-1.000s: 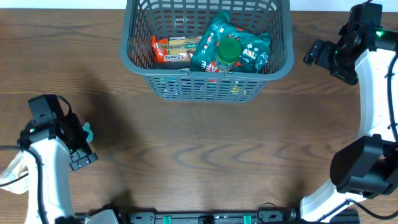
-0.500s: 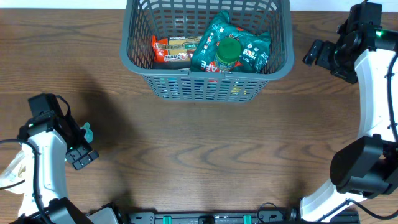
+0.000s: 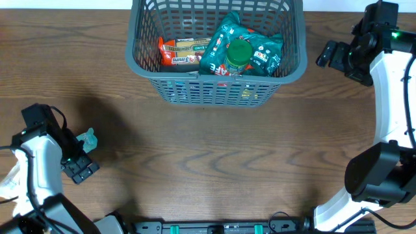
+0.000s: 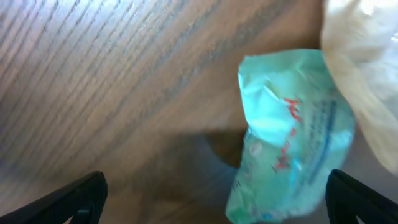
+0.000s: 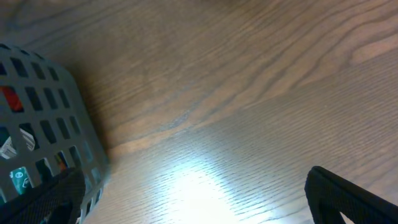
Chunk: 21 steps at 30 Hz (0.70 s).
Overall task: Pack container
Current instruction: 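Move the left gripper to the light-blue wipes pack and grasp it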
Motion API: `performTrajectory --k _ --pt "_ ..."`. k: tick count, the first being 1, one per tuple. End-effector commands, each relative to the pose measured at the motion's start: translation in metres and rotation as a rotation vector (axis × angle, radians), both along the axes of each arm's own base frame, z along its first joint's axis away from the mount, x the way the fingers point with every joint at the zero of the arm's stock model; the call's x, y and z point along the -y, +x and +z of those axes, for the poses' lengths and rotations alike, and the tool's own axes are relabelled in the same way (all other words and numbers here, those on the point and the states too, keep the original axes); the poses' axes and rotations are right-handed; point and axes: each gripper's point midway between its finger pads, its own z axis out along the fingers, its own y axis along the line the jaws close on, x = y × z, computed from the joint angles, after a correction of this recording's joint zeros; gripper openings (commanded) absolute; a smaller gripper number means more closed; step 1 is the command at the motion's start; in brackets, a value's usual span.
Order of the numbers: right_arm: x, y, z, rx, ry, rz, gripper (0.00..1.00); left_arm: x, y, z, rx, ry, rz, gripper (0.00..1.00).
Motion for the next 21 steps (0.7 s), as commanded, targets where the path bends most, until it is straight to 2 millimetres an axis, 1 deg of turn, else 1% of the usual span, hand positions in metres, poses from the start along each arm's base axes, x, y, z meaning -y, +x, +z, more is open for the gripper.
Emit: performTrajectory --k 1,5,9,15,21 --pt "-0.003 0.001 0.006 0.012 -0.007 0.019 0.99 -0.002 -0.003 -0.011 -0.039 -0.016 -0.020 0.97" --pt "-0.008 0.000 0.005 0.006 -0.006 0.030 0.99 -0.010 0.011 -0.017 -0.003 0.012 -0.089 0.97" --pt "-0.015 0.001 0.005 0.005 -0.006 0.046 0.99 -0.020 0.021 -0.016 0.028 0.060 -0.147 0.97" --pt "-0.020 0.004 0.006 0.014 -0.007 0.059 0.99 -0.034 0.021 -0.014 0.002 0.139 -0.197 0.97" --pt "-0.020 0.004 0.006 0.016 -0.008 0.059 0.99 -0.040 0.029 -0.020 0.008 0.157 -0.215 0.97"
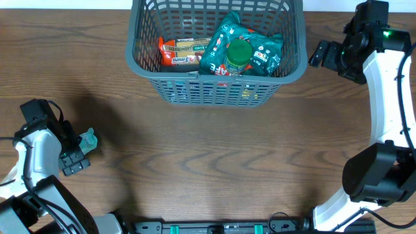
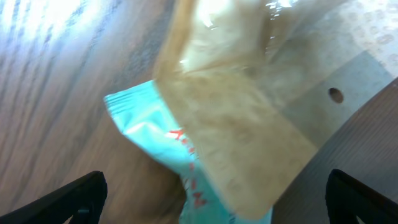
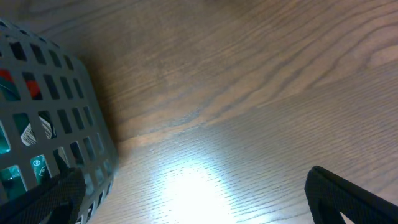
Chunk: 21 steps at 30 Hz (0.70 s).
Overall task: Pack container
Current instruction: 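Move the left gripper to the light-blue wipes pack and grasp it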
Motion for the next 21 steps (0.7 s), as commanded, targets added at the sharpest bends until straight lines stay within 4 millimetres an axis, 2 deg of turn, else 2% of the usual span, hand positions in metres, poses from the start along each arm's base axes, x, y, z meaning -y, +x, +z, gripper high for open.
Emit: performTrajectory --k 1,9,15,17,21 --pt "-0.002 0.002 0.006 0.018 -0.008 0.018 0.99 -0.008 -0.002 -0.007 -0.038 0.027 -0.019 0.97" --pt "-0.002 0.002 0.006 0.017 -0.008 0.018 0.99 -0.009 0.000 -0.021 -0.059 0.014 -0.019 0.97" --pt "-0.002 0.002 0.006 0.017 -0.008 0.018 0.99 -0.009 0.000 -0.023 -0.062 0.012 -0.020 0.97" --pt "-0.002 0.002 0.006 0.017 -0.008 0.018 0.99 -0.009 0.000 -0.023 -0.061 0.012 -0.019 0.95" --pt "-0.002 0.002 0.006 0.017 -0.008 0.018 0.99 -0.008 -0.001 -0.023 -0.066 0.009 -0.021 0.82"
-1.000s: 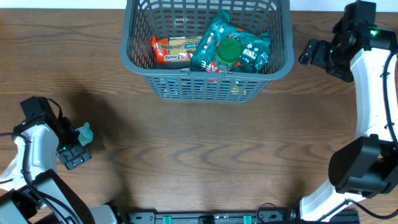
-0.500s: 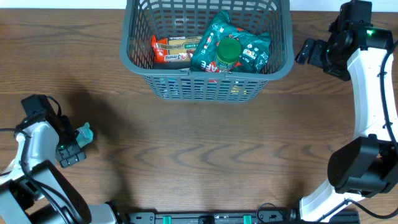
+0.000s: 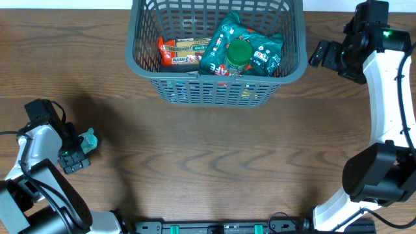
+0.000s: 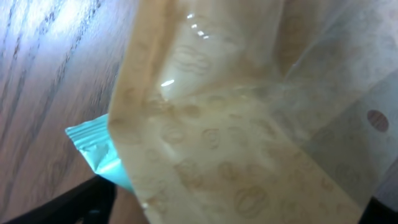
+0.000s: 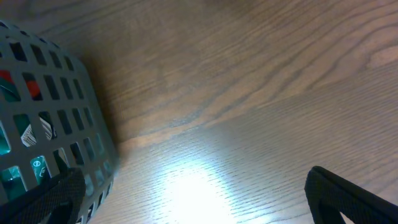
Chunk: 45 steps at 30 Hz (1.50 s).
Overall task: Pack container
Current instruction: 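Move the left gripper to the light-blue wipes pack and grasp it, then lift the wipes pack with the left gripper and release it into basket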
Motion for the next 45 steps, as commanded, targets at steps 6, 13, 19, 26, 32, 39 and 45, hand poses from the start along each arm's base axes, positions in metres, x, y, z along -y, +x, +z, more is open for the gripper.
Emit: performTrajectory --k 6,13,19,26,32,39,45 --pt "-0.003 0.000 0.006 0.011 -0.013 0.034 0.99 -0.004 -0.002 0.000 -0.017 0.014 -0.020 0.54" --pt "-0.003 0.001 0.006 0.012 -0.017 0.044 0.99 0.016 0.011 0.000 0.053 -0.093 -0.073 0.12" --pt "-0.002 0.001 0.006 0.011 -0.024 0.061 0.99 0.031 0.047 0.017 0.244 -0.154 -0.261 0.05" --pt "-0.002 0.001 0.006 0.013 -0.029 0.073 0.99 0.035 0.118 0.116 0.641 0.023 -0.655 0.05" --pt "-0.003 0.001 0.006 0.011 -0.032 0.081 0.99 0.068 0.148 0.240 0.787 0.403 -1.153 0.06" --pt "-0.003 0.000 0.006 0.005 -0.031 0.081 0.99 0.142 0.163 0.342 0.671 0.869 -1.707 0.05" --pt "-0.003 -0.002 0.005 -0.001 -0.033 0.089 0.99 0.212 0.171 0.369 0.595 1.214 -2.162 0.06"
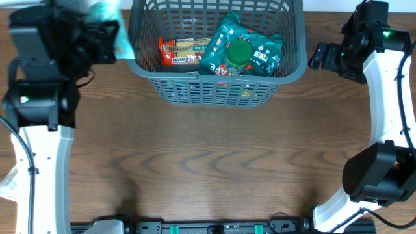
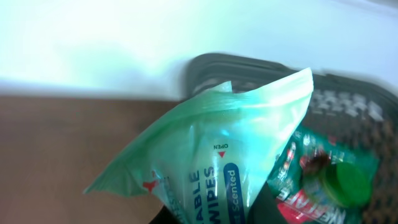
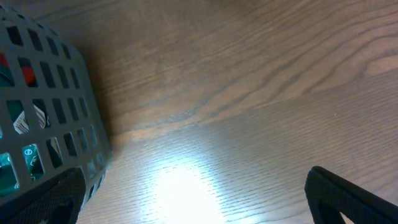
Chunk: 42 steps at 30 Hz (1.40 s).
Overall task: Pack container
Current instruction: 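Lift the wipes pack with the left gripper and release it into basket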
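A teal wipes pack [image 2: 230,155] hangs in my left gripper [image 2: 230,213], which is shut on its lower end. In the overhead view the left gripper [image 1: 97,36] is raised at the far left, just outside the left rim of the grey basket [image 1: 218,88], with the wipes pack [image 1: 110,16] blurred above it. The basket holds an orange bar pack [image 1: 185,53], teal pouches [image 1: 263,52] and a green-lidded bottle [image 1: 238,55]. My right gripper [image 1: 328,55] stands open beside the basket's right side, nothing between its fingers.
A pale bag [image 1: 5,185] lies at the table's left edge. The basket wall [image 3: 37,124] shows at the left of the right wrist view, over bare wood. The right arm's base [image 1: 374,175] stands at the lower right.
The left gripper was low on the table at the left, against the teal pack and pale bag. Now it is raised beside the basket's left rim, shut on the wipes pack. The right arm barely moved.
The left gripper stood open over the teal pack on the table at the left. Then it sat closer, the pale bag lying over the pack, then filling its view. Now the pack is off the table, held by the basket.
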Motion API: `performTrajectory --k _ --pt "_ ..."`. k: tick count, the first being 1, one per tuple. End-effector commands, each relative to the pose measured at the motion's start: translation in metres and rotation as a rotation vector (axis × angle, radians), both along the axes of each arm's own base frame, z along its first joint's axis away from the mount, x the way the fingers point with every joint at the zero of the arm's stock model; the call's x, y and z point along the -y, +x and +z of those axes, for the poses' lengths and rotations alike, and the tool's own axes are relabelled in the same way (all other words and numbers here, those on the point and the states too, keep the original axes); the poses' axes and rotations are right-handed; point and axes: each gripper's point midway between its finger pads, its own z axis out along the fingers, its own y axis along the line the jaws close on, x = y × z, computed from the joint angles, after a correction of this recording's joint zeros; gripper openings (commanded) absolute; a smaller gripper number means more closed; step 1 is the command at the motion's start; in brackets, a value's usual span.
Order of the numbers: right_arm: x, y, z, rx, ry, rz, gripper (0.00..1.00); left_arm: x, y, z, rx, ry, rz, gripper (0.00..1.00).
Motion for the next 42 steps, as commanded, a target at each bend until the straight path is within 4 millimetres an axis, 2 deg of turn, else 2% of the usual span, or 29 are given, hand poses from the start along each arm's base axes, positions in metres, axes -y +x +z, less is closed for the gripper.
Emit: performTrajectory --k 1,5,9,13,16,18,23,25,29,31,32,34,35,38,40,42 --pt "-0.003 0.000 0.006 0.010 -0.011 0.030 0.99 0.025 0.008 0.000 0.108 0.382 -0.215 0.06" --pt "-0.003 -0.003 0.005 -0.003 -0.012 0.037 0.99 0.063 0.014 -0.012 0.169 0.553 -0.393 0.06" --pt "-0.003 -0.005 0.004 -0.010 -0.011 0.037 0.99 0.093 0.032 -0.018 0.249 0.638 -0.483 0.06" --pt "-0.003 -0.006 0.004 -0.015 -0.010 0.037 0.99 0.115 0.059 -0.022 0.345 0.707 -0.519 0.06" --pt "-0.004 -0.007 0.003 -0.022 -0.009 0.037 0.99 0.124 0.076 -0.030 0.372 0.739 -0.511 0.06" --pt "-0.004 -0.009 0.002 -0.030 -0.007 0.037 0.99 0.128 0.084 -0.048 0.348 0.786 -0.538 0.06" --pt "-0.004 -0.013 0.001 -0.045 -0.005 0.037 0.99 0.127 0.107 -0.122 0.194 0.863 -0.590 0.06" --pt "-0.005 -0.014 0.001 -0.050 -0.004 0.038 0.99 0.129 0.112 -0.145 0.152 0.862 -0.611 0.06" --pt "-0.005 -0.016 0.000 -0.059 -0.003 0.038 0.99 0.133 0.114 -0.174 0.092 0.859 -0.646 0.08" --pt "-0.005 -0.016 0.000 -0.059 -0.002 0.039 0.99 0.131 0.112 -0.186 0.053 0.860 -0.657 0.34" --pt "-0.006 -0.016 0.000 -0.059 -0.003 0.039 0.99 0.129 0.111 -0.189 0.035 0.868 -0.653 0.42" --pt "-0.006 -0.016 0.000 -0.059 -0.003 0.041 0.99 0.122 0.110 -0.192 0.000 0.879 -0.622 0.85" --pt "-0.006 -0.016 0.000 -0.059 -0.003 0.041 0.99 0.120 0.110 -0.190 -0.004 0.874 -0.605 0.99" --pt "-0.006 -0.016 0.000 -0.059 -0.003 0.041 0.99 0.118 0.104 -0.171 0.005 0.851 -0.568 0.99" --pt "-0.006 -0.016 0.000 -0.058 -0.003 0.041 0.99 0.119 0.095 -0.143 0.051 0.840 -0.549 0.99" --pt "-0.006 -0.016 0.000 -0.058 -0.003 0.041 0.99 0.121 0.083 -0.105 0.126 0.825 -0.517 0.99"
